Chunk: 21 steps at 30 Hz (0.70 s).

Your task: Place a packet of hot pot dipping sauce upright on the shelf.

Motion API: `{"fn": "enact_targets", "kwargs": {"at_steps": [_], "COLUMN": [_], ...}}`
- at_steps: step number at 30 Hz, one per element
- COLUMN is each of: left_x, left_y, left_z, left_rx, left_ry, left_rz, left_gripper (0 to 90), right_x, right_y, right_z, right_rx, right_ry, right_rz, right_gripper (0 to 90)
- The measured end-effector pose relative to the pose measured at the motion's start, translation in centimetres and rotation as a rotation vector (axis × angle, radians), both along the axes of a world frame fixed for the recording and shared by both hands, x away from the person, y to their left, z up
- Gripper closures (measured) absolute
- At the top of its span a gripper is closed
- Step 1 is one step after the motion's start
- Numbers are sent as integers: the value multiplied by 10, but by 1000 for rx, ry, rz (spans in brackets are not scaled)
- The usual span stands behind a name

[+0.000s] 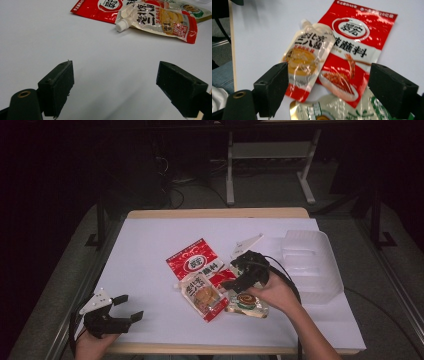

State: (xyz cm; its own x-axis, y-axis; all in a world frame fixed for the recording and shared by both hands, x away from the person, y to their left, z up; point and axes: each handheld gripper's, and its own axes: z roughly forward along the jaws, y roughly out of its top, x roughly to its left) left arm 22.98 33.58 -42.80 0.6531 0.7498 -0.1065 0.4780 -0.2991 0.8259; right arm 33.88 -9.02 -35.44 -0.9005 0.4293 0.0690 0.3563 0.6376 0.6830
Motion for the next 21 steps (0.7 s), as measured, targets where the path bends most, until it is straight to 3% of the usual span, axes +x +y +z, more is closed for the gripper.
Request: {"fn": "enact_targets", "kwargs": {"at_steps": [7,21], "left_x": [0,0], "left_y": [1,2], "left_z": [0,1], "left_rx": [-6,-9], "left_ry": [-6,-5], "left_rz": [1,1], "left_gripper": [145,145], "right_x": [19,47], "right_y": [24,67], "right_z": [5,2], "right_rx": [-45,-82], "right_ry": [-11,28], "right_rz": [68,130], "right_gripper": [162,164]}}
